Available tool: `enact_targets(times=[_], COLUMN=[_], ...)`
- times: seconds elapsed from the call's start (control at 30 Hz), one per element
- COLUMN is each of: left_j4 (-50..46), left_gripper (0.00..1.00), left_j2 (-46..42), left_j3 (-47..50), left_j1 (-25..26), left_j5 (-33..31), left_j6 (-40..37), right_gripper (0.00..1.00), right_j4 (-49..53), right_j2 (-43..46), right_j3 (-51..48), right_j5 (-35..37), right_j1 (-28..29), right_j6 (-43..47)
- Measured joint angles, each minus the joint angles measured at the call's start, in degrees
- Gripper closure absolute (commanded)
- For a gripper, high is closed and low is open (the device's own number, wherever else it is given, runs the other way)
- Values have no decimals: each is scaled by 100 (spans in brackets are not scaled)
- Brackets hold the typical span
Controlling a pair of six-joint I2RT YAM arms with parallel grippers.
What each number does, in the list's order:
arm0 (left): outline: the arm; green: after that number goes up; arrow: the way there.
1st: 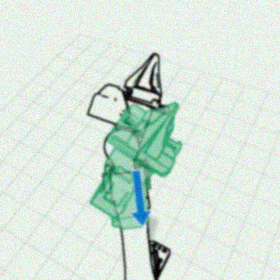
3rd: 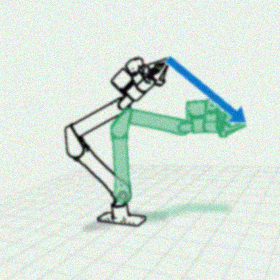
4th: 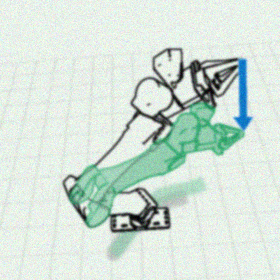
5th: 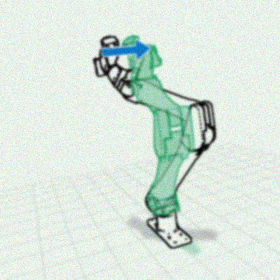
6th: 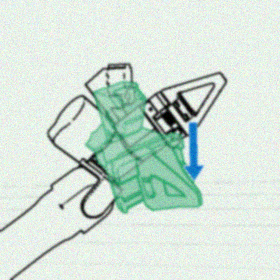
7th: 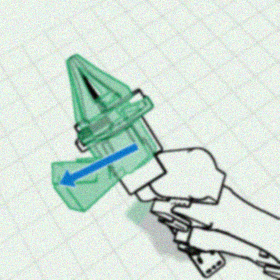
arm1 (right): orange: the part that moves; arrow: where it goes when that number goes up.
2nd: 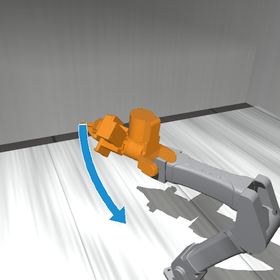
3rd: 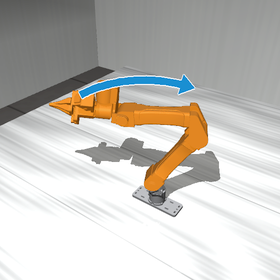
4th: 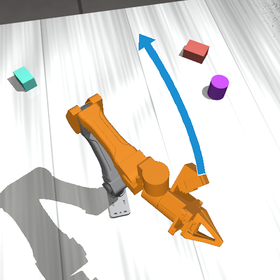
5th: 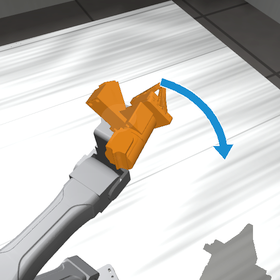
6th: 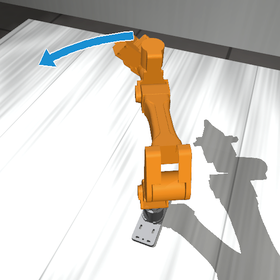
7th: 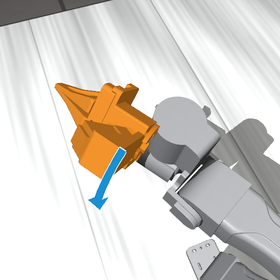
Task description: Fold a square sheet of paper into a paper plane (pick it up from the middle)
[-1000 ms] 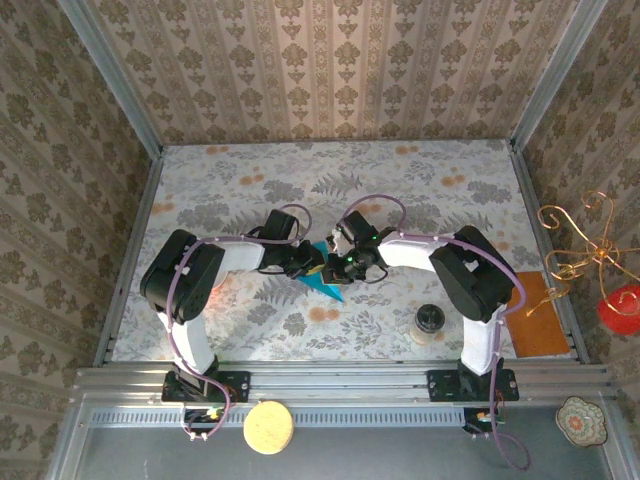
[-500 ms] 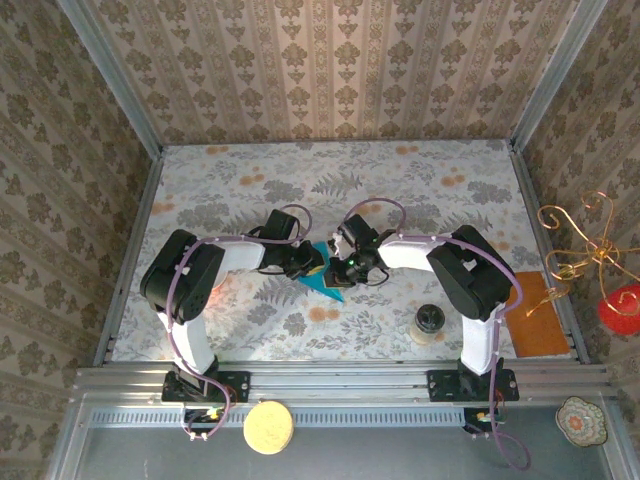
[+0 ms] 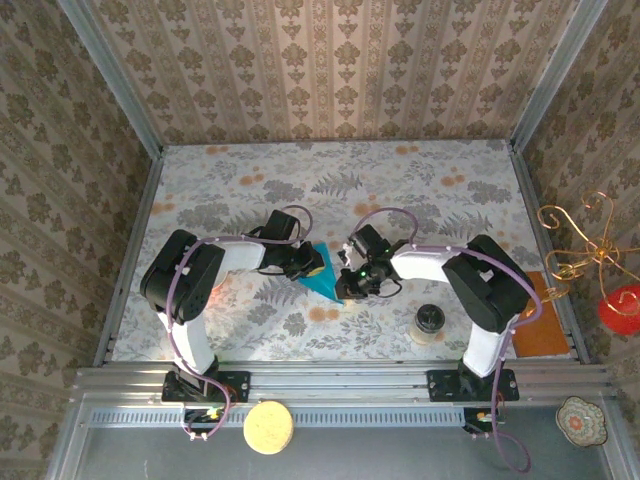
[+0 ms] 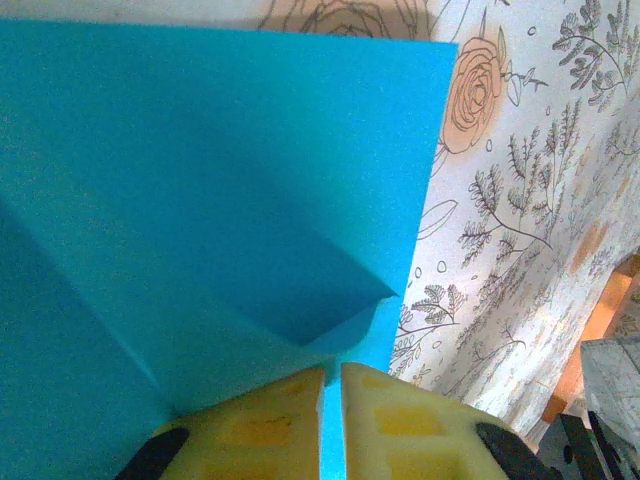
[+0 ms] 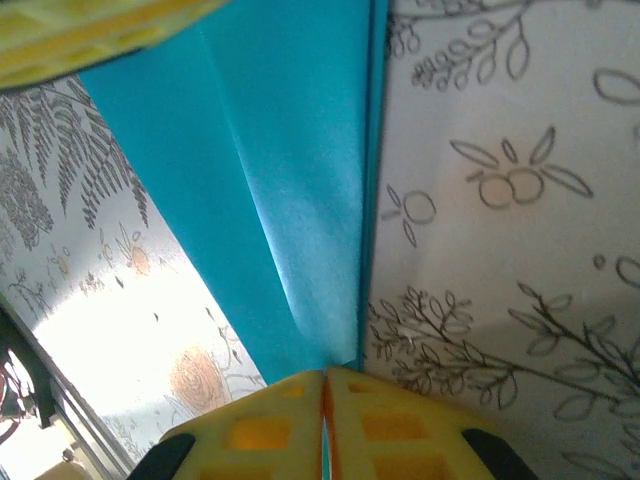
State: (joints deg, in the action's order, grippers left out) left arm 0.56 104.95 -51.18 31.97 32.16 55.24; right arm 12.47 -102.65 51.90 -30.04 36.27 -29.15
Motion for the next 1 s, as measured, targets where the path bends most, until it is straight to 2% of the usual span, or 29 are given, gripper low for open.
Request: enact_targets(times=[0.53, 1.0], left_j4=[-15, 2], left_gripper=[84, 84], left_j2=[0, 0], left_j3=[-15, -13], left_j1=[-2, -7], left_j5=[20, 44], left_j6=[-2, -2], right_gripper=[85, 85], right_j4=[271, 101], right_j2=[378, -140], right_j3=[-37, 199], right_j5=[-96, -358], right_j1=[0, 0], right_j6=[-81, -125])
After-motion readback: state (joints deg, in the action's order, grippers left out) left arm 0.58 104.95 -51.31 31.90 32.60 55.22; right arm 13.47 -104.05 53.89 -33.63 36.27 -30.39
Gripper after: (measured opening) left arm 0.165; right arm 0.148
